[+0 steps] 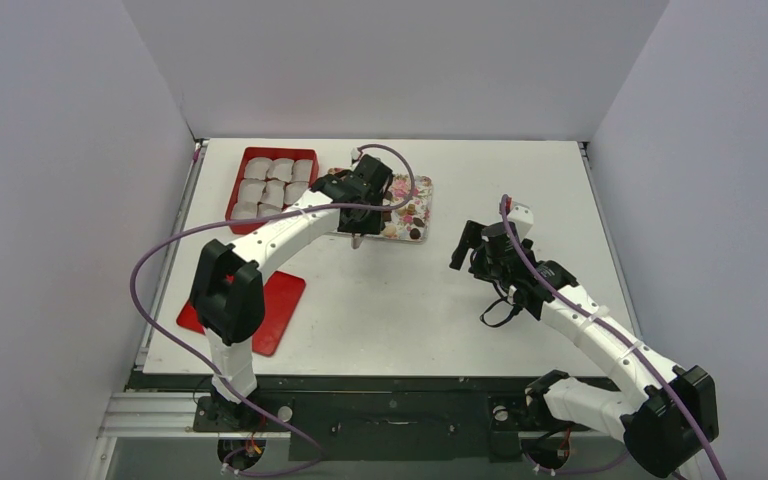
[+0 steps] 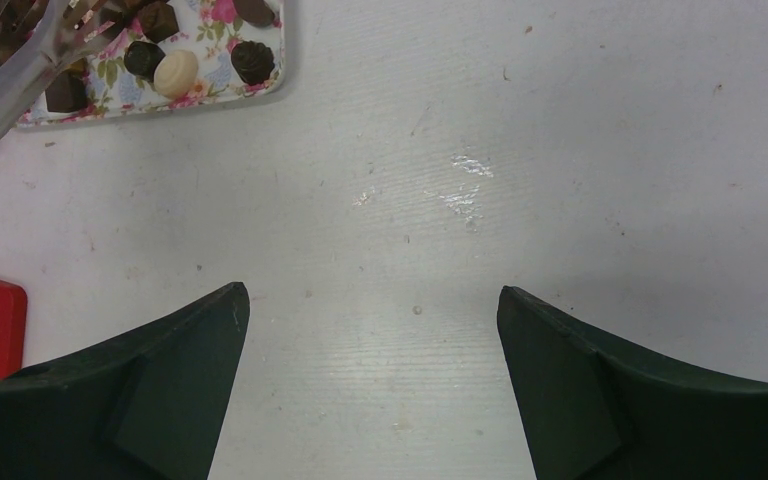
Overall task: Pack the chocolate
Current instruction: Pick up the fake chocolate from the plate.
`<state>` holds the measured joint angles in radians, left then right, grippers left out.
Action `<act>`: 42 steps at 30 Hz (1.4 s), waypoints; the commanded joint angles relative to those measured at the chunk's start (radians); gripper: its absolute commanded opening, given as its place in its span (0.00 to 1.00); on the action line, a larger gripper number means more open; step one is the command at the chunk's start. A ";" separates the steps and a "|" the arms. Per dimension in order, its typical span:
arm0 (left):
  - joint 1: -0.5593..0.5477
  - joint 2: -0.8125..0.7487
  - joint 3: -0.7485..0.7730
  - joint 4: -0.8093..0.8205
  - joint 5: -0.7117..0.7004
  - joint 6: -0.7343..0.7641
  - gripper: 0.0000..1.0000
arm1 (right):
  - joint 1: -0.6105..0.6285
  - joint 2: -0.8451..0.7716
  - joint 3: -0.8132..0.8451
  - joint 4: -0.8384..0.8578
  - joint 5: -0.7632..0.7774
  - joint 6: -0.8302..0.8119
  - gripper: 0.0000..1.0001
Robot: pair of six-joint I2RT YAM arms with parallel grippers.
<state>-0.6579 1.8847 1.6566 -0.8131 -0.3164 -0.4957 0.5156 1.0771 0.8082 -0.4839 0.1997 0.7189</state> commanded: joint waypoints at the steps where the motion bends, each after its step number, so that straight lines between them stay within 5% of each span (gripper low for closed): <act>1: -0.004 -0.044 0.040 0.036 0.008 -0.020 0.41 | -0.008 -0.015 0.012 0.029 -0.002 0.007 0.90; 42: 0.027 0.046 0.124 -0.028 -0.031 -0.033 0.39 | -0.009 -0.030 -0.008 0.031 0.001 0.013 0.90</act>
<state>-0.6331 1.9179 1.7298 -0.8276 -0.3386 -0.5152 0.5156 1.0695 0.8028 -0.4831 0.1936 0.7227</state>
